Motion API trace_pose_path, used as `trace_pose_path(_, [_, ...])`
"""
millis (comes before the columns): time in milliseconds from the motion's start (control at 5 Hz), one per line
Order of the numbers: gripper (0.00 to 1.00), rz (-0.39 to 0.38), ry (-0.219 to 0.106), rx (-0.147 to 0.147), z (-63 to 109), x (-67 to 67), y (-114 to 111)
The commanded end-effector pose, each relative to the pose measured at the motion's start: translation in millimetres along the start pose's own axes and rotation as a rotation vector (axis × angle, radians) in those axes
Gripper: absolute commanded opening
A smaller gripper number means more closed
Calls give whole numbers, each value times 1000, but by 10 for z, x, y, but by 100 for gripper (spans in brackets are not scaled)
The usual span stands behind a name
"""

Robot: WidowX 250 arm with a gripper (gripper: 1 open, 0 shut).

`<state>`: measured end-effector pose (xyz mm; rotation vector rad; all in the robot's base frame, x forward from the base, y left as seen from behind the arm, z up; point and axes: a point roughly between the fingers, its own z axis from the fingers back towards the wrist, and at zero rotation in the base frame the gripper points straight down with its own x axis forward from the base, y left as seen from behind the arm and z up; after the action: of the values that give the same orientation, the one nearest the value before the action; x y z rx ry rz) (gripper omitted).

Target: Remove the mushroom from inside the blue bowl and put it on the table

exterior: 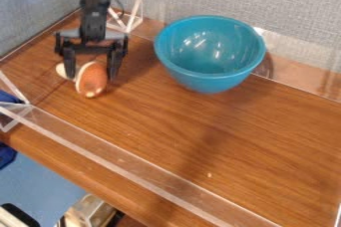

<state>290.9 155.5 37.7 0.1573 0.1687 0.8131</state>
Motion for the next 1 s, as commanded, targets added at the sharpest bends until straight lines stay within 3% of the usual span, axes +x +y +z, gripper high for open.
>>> trace_pose_path(0, [0, 11, -80, -34, 295, 47, 55])
trace_pose_path(400, [0, -47, -88, -38, 453, 20, 56])
trace_pose_path(800, [0, -129, -109, -65, 718, -42, -25])
